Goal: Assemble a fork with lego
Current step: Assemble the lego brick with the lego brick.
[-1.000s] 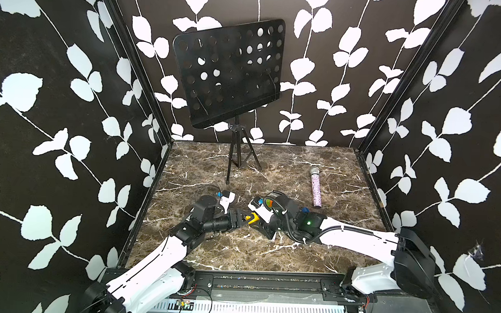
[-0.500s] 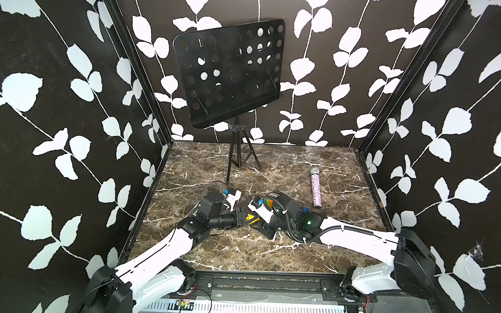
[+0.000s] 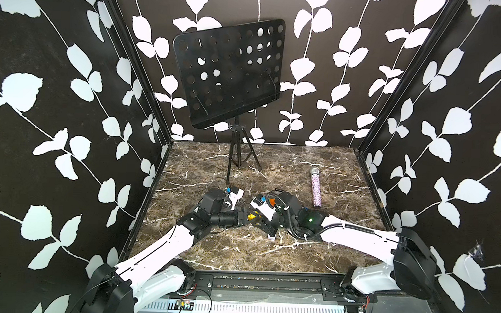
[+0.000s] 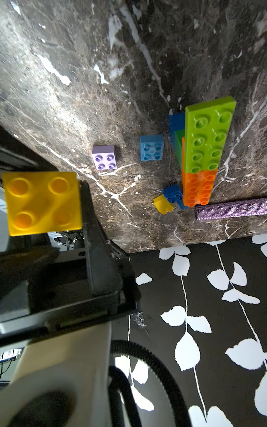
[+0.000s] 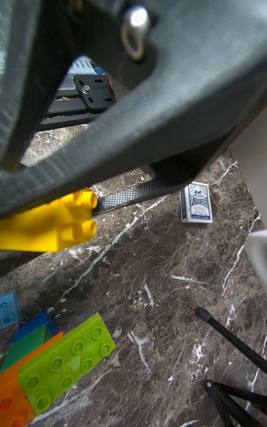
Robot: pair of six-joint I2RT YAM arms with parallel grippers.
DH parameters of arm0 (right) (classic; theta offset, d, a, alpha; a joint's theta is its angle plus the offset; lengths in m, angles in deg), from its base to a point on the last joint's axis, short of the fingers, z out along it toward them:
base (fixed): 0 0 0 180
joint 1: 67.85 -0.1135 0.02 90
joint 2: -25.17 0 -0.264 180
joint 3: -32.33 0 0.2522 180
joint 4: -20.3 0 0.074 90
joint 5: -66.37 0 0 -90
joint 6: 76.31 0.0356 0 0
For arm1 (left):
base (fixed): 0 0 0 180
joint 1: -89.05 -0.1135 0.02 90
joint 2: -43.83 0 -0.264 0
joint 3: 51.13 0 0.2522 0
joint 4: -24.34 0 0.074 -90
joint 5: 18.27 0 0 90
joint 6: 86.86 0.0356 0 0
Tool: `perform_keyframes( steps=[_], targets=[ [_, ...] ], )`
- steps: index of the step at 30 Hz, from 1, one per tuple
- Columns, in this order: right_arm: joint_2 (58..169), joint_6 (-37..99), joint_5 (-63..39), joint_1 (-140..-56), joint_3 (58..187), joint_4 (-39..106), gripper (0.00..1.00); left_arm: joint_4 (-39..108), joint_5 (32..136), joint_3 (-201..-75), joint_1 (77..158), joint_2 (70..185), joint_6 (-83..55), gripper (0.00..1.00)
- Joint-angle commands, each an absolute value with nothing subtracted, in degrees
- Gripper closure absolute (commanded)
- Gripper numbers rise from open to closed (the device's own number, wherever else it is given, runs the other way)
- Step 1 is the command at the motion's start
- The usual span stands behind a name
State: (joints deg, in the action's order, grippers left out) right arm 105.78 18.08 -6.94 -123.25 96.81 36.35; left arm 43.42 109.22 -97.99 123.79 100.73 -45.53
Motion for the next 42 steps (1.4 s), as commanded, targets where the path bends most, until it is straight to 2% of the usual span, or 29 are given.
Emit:
perform_keyframes(
  steps=[1,12,21,35,39,42],
  targets=[
    [104.7,17.4,-9.2,-122.8,95.9,37.0,0.74,44.1,111.4,-99.8,124.1,100.5,-43.8,0.51],
    [105.1,17.6,-9.6,-122.6,96.0,37.1,0.74,42.0,113.7,-98.9,124.1,102.2,-44.2,0.59],
    [105.2,17.8,-7.7,-122.0,96.1,37.2,0.70,40.3,115.0,-98.7,124.1,103.5,-43.7,0.69],
    [104.5,17.7,-2.2,-119.9,96.2,38.5,0.55,40.8,115.3,-98.8,124.1,104.4,-41.8,0.79],
    [102.7,16.7,2.4,-117.7,96.2,39.8,0.46,45.2,115.2,-101.1,124.0,105.6,-37.3,0.80],
    [101.4,14.1,4.3,-116.2,97.5,44.6,0.45,50.6,115.1,-104.3,124.0,107.6,-31.8,0.81]
  ],
)
